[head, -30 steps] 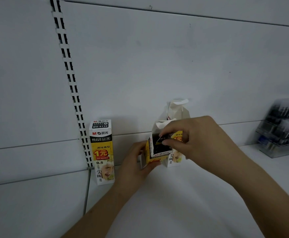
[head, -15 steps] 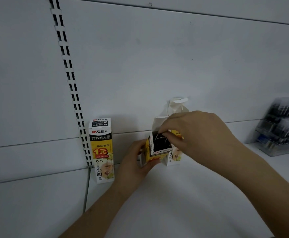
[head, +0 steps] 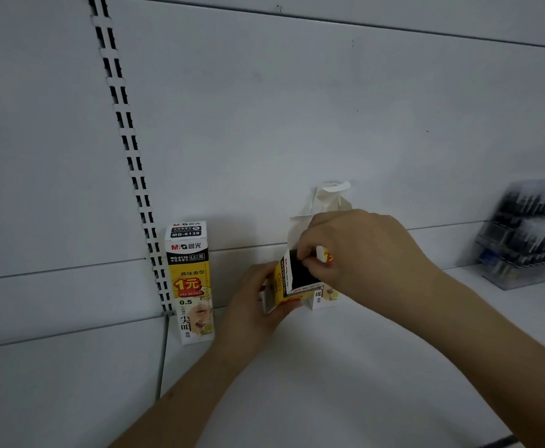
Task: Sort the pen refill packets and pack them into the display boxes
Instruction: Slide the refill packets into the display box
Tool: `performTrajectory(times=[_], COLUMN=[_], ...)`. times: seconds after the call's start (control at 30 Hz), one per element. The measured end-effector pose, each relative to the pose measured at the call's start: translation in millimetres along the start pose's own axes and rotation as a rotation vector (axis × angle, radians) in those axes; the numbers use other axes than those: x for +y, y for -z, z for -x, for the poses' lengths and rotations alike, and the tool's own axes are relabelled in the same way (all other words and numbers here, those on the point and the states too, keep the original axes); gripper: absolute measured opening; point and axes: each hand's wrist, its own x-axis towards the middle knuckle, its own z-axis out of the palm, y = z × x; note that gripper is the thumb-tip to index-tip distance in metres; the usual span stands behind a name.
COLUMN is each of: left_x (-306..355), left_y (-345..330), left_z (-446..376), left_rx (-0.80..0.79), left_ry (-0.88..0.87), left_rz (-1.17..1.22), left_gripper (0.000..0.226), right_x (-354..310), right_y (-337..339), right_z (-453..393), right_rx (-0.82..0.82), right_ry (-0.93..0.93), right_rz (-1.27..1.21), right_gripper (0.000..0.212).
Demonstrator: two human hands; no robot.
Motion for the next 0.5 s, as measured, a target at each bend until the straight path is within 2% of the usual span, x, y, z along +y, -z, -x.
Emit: performTrajectory(times=[0.2, 0.37, 0.5], left_x=[0, -3, -4], left_y=[1, 4, 5], left_z=[0, -2, -1], left_rx=[0.001, 0.032, 0.062], left_ry=[0.009, 0.061, 0.117], left_rz=[0.012, 0.067, 0.120], left_gripper=[0.051, 0.054, 0.057], right_x=[2, 27, 35], right_y=[-8, -30, -53], right_z=[12, 16, 13], right_rx=[-0.004, 0.213, 0.373], right_ry=[0.018, -0.049, -0.104], right_rz=[-0.045, -0.403, -0.595], right_gripper=[0.023, 0.015, 0.011])
